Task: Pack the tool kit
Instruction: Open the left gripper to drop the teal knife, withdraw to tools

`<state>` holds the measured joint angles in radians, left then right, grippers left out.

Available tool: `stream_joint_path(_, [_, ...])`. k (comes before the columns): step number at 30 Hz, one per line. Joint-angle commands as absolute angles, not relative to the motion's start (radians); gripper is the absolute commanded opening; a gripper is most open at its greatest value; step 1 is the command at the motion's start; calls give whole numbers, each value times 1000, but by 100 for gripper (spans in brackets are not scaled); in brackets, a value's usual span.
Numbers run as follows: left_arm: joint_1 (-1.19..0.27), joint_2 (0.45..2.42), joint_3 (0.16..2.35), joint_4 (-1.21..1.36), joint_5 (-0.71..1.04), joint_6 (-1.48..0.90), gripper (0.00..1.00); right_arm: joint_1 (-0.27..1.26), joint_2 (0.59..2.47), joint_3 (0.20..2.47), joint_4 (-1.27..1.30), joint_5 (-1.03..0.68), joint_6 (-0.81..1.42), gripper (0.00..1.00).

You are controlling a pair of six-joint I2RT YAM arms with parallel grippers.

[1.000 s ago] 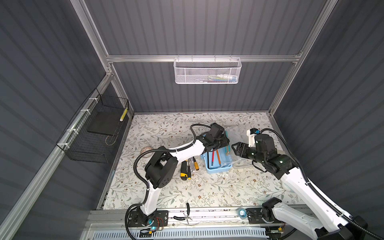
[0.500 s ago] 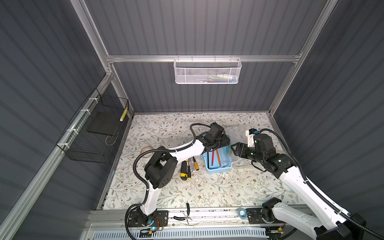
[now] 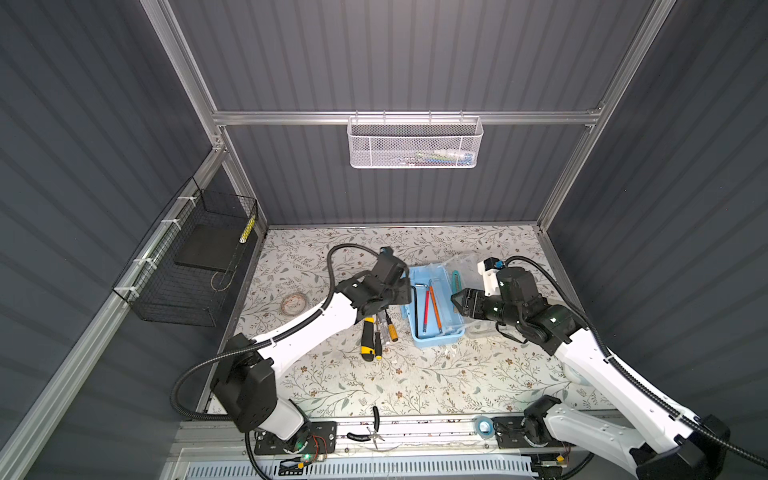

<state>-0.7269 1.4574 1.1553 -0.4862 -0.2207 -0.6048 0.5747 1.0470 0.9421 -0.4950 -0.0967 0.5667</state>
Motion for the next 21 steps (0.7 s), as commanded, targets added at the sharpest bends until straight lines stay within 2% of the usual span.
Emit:
stream_joint_path(1, [-676, 1357, 1067, -600, -298, -575, 64, 677, 1106, 994, -530, -25, 550, 71])
stream_joint_path(7, [-661, 1298, 978, -614, -328, -577, 63, 765, 1212, 968, -446, -71, 614, 71])
stream_joint_path(21, [-658, 1455, 854, -468, -171, -614, 61, 784, 1296, 983, -415, -111, 662, 71])
